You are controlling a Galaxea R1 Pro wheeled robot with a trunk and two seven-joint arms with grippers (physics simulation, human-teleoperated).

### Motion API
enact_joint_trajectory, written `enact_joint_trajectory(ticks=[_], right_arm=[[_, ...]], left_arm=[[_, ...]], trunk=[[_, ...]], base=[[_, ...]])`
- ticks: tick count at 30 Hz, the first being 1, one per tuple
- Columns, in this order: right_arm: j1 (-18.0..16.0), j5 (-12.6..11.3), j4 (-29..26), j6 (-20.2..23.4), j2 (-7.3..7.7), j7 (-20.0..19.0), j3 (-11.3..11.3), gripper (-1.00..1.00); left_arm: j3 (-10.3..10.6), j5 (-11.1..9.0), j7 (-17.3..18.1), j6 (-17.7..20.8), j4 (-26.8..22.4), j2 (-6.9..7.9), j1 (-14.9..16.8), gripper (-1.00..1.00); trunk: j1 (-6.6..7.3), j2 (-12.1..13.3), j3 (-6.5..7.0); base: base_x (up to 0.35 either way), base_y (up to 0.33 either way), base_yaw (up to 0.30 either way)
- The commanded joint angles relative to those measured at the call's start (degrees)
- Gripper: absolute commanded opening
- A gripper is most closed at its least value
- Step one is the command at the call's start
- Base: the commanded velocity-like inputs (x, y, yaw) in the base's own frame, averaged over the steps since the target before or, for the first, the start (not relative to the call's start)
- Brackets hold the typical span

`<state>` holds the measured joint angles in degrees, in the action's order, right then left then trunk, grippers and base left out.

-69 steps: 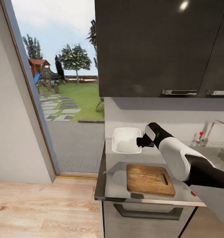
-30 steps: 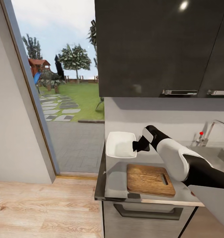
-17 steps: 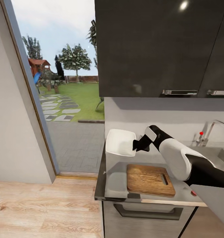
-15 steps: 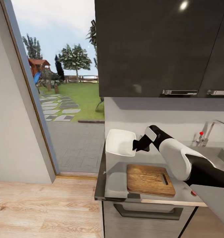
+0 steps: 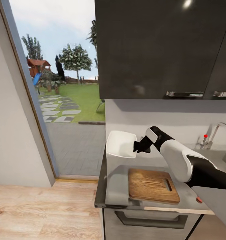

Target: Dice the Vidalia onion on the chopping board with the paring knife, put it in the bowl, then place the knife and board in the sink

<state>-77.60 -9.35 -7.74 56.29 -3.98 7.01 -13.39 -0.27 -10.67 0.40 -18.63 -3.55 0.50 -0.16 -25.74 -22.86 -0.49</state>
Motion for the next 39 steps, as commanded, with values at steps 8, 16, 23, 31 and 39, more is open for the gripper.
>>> enact_joint_trajectory(ticks=[8,16,23,31,39], right_arm=[[0.0,-0.5,3.1,0.3,0.03,0.8,-0.2,-1.0],[0.0,-0.3,4.9,0.3,0.14,0.8,-0.2,-1.0],[0.0,-0.3,6.2,0.3,0.2,0.8,-0.2,-1.0],[0.0,-0.2,6.4,0.3,0.08,1.0,-0.1,-1.0],[0.0,-0.2,6.4,0.3,0.27,1.0,-0.1,-1.0]], left_arm=[[0.0,-0.2,0.0,0.0,-0.1,-0.05,0.0,1.0],[0.0,-0.2,0.0,0.0,-0.1,-0.06,0.0,1.0],[0.0,-0.2,0.0,0.0,-0.1,-0.13,0.0,1.0],[0.0,-0.2,0.0,-0.1,-0.1,-0.09,0.0,1.0],[0.0,-0.2,0.0,-0.2,-0.1,-0.06,0.0,1.0]], trunk=[[-0.05,-0.1,-0.05],[-0.05,-0.1,-0.05],[-0.05,-0.1,-0.05],[-0.05,-0.1,-0.05],[-0.05,-0.1,-0.05]], base=[[0.096,0.0,0.0],[0.007,0.0,0.0],[0.0,0.0,0.0],[0.056,0.007,0.0],[0.204,0.046,0.0]])
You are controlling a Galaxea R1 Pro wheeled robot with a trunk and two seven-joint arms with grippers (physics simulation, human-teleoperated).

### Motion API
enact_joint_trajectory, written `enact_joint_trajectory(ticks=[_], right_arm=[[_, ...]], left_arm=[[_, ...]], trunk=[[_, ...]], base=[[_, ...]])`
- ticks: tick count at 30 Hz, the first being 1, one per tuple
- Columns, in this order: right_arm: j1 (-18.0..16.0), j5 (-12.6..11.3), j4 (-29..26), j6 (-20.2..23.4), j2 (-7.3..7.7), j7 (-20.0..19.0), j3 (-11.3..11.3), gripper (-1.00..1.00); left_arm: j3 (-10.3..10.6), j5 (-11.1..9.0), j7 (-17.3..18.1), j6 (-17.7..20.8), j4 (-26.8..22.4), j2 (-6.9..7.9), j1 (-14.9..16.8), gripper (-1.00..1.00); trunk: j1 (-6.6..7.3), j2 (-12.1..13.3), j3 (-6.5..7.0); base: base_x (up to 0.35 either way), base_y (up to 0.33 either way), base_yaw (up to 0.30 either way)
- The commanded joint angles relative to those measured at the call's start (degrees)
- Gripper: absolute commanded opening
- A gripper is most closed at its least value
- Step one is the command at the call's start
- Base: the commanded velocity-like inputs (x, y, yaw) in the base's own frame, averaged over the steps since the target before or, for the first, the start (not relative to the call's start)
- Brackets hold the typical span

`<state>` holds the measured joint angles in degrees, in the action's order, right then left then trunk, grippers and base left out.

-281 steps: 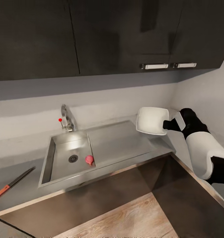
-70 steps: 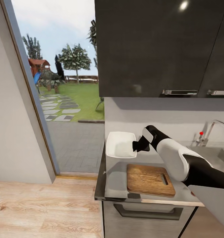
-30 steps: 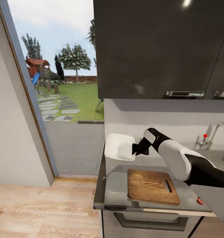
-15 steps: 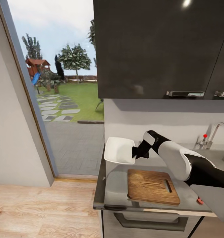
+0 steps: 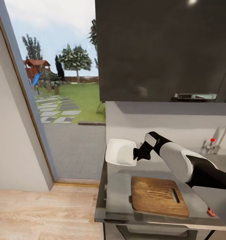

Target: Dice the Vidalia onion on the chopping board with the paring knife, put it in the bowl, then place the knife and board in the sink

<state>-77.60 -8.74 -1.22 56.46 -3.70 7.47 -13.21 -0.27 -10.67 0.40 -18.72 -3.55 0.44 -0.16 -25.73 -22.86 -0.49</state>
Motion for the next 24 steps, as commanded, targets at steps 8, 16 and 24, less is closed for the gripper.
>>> enact_joint_trajectory(ticks=[8,16,24], right_arm=[[0.0,-0.7,0.1,0.1,0.08,4.5,-0.2,-1.0],[0.3,-0.7,0.3,0.2,0.02,5.8,-0.2,-1.0],[1.2,-0.7,0.3,0.1,-0.03,5.8,-0.2,-1.0]], left_arm=[[0.0,-0.2,0.0,0.0,0.0,-0.08,0.0,1.0],[0.0,-0.2,0.0,0.0,0.2,-0.09,0.0,1.0],[0.0,-0.2,0.0,0.0,0.2,-0.09,0.0,1.0]], trunk=[[-0.05,-0.1,-0.05],[-0.05,-0.1,-0.05],[-0.05,-0.1,-0.05]], base=[[0.104,0.002,0.0],[0.002,0.0,0.0],[0.0,0.0,0.0]])
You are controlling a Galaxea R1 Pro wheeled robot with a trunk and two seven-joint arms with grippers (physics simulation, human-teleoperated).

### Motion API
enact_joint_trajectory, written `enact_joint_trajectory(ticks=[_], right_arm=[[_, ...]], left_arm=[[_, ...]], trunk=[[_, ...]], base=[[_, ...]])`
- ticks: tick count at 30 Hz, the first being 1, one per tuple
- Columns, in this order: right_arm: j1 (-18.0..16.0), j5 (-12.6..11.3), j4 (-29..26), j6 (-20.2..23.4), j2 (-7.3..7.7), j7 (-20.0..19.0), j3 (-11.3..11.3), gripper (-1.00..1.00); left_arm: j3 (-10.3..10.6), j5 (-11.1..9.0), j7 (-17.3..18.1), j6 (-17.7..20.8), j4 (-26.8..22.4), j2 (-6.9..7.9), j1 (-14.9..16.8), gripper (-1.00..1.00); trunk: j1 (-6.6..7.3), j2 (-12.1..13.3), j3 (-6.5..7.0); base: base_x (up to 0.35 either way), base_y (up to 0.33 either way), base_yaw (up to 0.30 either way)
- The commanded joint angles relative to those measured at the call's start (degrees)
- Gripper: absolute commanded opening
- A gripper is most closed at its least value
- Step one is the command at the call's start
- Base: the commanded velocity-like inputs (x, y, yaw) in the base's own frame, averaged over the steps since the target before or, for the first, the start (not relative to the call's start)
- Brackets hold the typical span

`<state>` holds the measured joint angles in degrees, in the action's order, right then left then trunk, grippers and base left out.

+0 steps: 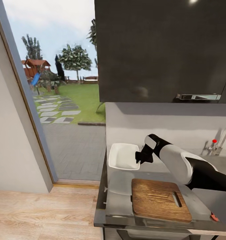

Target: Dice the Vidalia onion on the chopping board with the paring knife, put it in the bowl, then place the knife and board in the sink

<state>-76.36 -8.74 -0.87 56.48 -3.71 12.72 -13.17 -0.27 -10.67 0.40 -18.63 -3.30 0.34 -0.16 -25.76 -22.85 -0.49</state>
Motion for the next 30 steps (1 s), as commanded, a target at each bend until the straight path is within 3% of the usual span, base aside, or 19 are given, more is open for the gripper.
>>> enact_joint_trajectory(ticks=[1,30], right_arm=[[0.1,-0.7,-0.1,0.1,-0.03,0.6,-0.2,-1.0],[1.8,-0.6,-0.2,0.1,-0.3,0.5,-0.1,-1.0]], left_arm=[[0.0,-0.2,0.0,-0.1,0.0,0.0,0.0,1.0],[0.0,-0.2,0.0,0.0,0.0,-0.08,0.0,1.0]], trunk=[[-0.02,-0.1,-0.05],[-0.02,-0.1,-0.05]], base=[[0.0,0.0,0.0],[0.0,0.0,0.0]])
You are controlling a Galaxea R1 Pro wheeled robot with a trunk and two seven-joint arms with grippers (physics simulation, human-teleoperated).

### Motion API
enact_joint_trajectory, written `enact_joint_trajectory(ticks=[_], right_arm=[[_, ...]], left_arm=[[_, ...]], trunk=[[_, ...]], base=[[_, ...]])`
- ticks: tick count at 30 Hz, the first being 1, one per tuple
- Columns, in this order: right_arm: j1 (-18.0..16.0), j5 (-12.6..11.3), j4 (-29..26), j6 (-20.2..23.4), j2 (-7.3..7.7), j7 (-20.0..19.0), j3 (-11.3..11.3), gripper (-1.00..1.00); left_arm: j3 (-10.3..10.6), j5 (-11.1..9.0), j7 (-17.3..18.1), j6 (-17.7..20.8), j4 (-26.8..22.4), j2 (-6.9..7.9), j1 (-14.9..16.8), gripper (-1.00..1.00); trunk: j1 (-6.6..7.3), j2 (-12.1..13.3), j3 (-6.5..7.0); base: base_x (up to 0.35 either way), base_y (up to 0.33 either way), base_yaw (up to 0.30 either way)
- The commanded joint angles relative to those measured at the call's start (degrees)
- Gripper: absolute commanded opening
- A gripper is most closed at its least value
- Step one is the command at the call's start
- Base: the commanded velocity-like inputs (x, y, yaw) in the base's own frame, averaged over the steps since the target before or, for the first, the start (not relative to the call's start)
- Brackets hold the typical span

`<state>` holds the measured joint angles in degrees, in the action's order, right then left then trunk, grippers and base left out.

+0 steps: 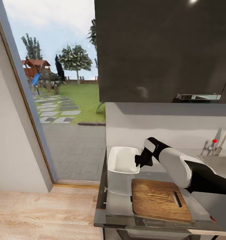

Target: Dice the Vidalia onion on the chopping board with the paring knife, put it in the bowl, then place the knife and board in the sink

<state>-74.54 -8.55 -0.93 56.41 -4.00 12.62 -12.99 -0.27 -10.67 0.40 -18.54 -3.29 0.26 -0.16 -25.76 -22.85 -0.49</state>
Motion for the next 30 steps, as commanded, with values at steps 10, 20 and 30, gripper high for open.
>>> enact_joint_trajectory(ticks=[10,20,30], right_arm=[[0.0,-0.7,-0.2,0.0,0.28,0.5,-0.4,-1.0],[0.0,-0.7,-0.2,0.0,0.3,0.5,-0.4,-1.0],[0.0,-0.6,-0.1,0.0,0.25,0.5,-0.3,-1.0]], left_arm=[[0.0,-0.2,0.0,-0.1,-0.1,0.0,0.0,1.0],[0.0,-0.2,0.0,-0.1,-0.1,0.0,0.0,1.0],[0.0,-0.2,0.0,-0.2,-0.1,0.0,0.0,1.0]], trunk=[[-0.02,-0.1,-0.05],[-0.02,-0.1,-0.05],[-0.02,-0.1,-0.05]], base=[[0.0,0.0,0.0],[0.0,0.0,0.0],[0.049,-0.066,0.0]])
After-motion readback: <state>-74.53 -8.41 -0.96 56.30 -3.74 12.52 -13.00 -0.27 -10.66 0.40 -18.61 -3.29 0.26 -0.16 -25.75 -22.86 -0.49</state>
